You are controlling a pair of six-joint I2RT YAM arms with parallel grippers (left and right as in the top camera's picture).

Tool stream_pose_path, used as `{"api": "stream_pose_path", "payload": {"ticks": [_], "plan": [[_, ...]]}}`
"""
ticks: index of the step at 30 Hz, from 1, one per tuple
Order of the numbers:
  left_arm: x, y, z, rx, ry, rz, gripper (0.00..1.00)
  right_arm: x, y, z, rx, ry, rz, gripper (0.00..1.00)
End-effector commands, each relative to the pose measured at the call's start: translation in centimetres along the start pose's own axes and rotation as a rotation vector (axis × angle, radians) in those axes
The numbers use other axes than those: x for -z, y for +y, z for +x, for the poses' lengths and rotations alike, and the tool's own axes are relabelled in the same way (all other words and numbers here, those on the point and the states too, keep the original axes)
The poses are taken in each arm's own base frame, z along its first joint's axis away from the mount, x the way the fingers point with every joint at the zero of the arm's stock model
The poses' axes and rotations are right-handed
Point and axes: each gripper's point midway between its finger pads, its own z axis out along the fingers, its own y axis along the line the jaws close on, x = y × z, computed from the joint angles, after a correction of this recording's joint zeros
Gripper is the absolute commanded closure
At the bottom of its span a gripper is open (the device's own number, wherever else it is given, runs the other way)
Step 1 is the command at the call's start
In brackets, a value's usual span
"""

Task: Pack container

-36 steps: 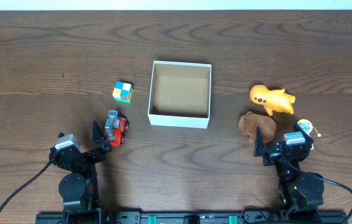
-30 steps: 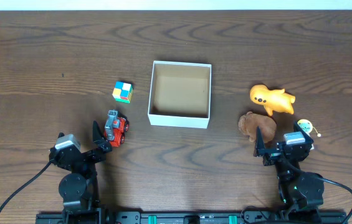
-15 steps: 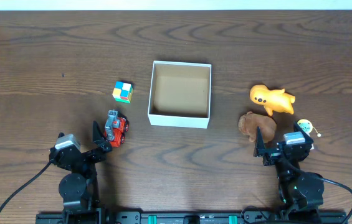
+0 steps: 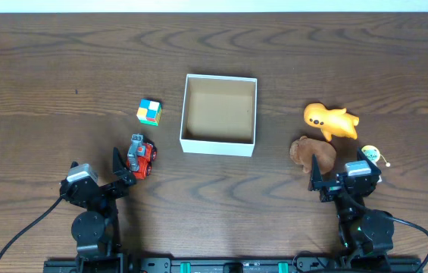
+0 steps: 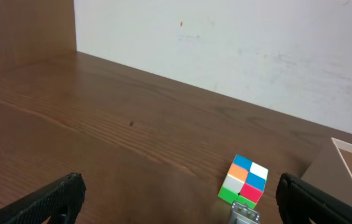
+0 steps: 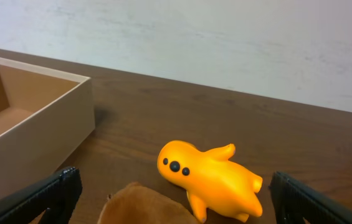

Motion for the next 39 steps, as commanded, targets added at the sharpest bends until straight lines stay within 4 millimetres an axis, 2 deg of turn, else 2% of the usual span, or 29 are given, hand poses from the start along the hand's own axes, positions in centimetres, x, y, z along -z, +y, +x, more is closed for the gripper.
{"api": "stream_pose_path", "payload": {"ticks": [1, 18, 22, 27, 34, 37, 39], "plan": [[-0.1, 0.3, 1.9, -0.022, 0.055, -0.008, 0.02, 0.0, -0.1, 0.3, -0.016, 0.01, 0.005, 0.01], [-0.1, 0.9, 1.6, -0.073, 0.043, -0.044, 0.02, 0.0, -0.1, 0.3, -0.016, 0.01, 0.005, 0.01], [-0.1, 0.8, 1.3, 0.002, 0.035, -0.043, 0.02, 0.0, -0.1, 0.3, -0.016, 0.01, 0.004, 0.01], [0.7, -0.5, -1.7, 0.125, 0.004, 0.013, 0.02, 0.0, -0.1, 0.3, -0.016, 0.01, 0.004, 0.01], [3.1, -1.5, -9.4, 0.145, 0.057, -0.026, 0.02, 0.0, -0.1, 0.3, -0.016, 0.01, 0.004, 0.01], [2.9, -2.1, -12.3, 0.087, 0.15, -0.056, 0.02, 0.0, -0.1, 0.3, -0.016, 0.01, 0.004, 0.01], [2.1, -2.5, -13.5, 0.047, 0.228, -0.074, 0.02, 0.0, -0.1, 0.3, -0.016, 0.01, 0.004, 0.01]]}}
